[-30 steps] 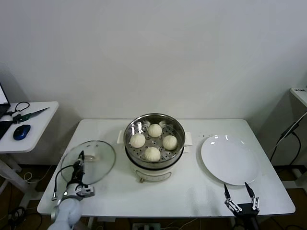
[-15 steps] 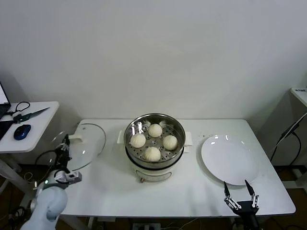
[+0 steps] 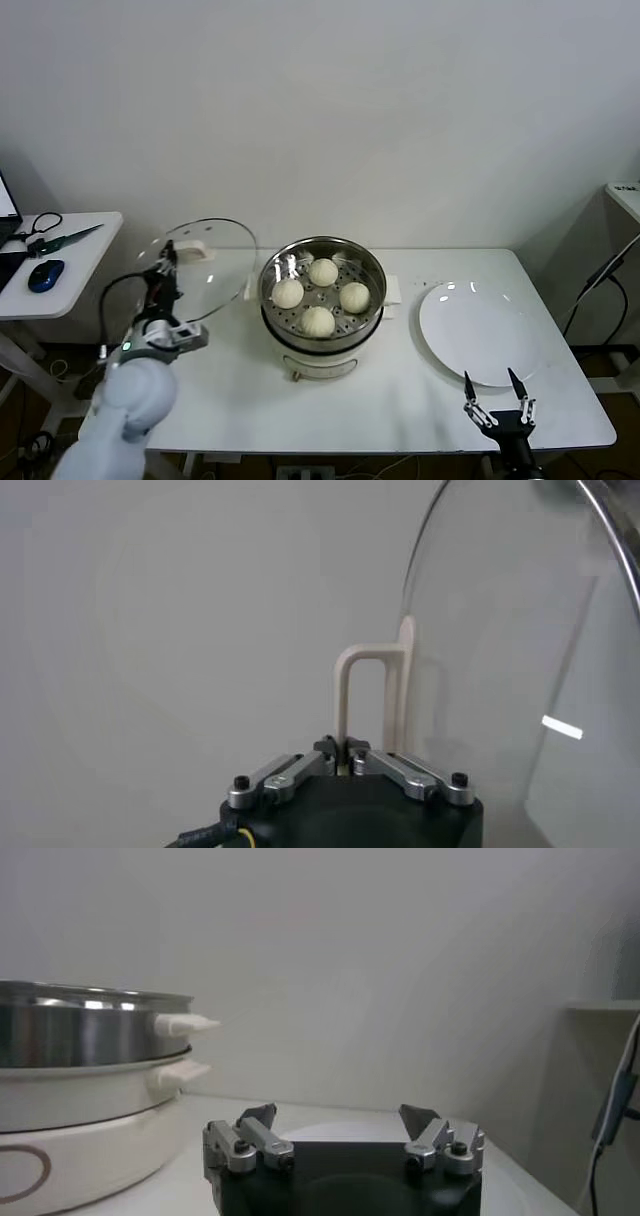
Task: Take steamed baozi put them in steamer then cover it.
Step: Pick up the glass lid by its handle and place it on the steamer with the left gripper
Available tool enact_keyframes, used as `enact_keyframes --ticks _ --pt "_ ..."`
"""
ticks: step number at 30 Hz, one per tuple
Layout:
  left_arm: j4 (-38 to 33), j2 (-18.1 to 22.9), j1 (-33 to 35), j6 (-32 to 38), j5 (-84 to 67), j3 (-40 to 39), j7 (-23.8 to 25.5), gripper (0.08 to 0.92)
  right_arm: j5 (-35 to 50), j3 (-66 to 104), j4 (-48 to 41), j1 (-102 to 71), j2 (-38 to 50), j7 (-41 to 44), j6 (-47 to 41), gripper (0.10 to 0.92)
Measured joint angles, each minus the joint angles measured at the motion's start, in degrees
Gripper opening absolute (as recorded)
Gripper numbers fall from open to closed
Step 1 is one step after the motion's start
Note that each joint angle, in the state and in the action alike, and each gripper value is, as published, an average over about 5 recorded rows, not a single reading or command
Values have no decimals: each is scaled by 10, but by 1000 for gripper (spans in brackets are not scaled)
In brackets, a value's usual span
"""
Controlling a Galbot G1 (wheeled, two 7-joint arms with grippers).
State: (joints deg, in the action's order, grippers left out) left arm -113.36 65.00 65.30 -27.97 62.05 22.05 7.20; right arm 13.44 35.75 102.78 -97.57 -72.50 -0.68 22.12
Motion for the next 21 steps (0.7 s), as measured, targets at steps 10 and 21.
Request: enact_keyframes --ticks 10,21 --pt "-2 112 -50 -66 122 -129 49 148 -2 -3 -22 23 -4 -2 8 823" --pt "47 227 -58 -85 247 -209 55 148 -3 -2 -34 36 -8 -4 16 823"
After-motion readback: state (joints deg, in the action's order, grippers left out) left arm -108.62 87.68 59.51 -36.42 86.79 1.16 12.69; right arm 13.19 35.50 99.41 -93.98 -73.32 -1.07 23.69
